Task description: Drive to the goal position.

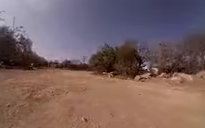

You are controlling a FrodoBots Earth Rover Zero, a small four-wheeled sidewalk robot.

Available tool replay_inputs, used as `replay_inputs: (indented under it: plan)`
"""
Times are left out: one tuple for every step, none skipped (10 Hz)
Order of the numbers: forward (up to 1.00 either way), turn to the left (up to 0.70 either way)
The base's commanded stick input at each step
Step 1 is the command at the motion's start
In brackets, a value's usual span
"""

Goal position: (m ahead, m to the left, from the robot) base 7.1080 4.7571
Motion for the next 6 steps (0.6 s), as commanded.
replay_inputs:
  plan:
    - [0.50, 0.00]
    - [0.50, 0.00]
    - [0.50, 0.00]
    - [0.50, 0.00]
    - [0.50, 0.00]
    - [0.50, 0.00]
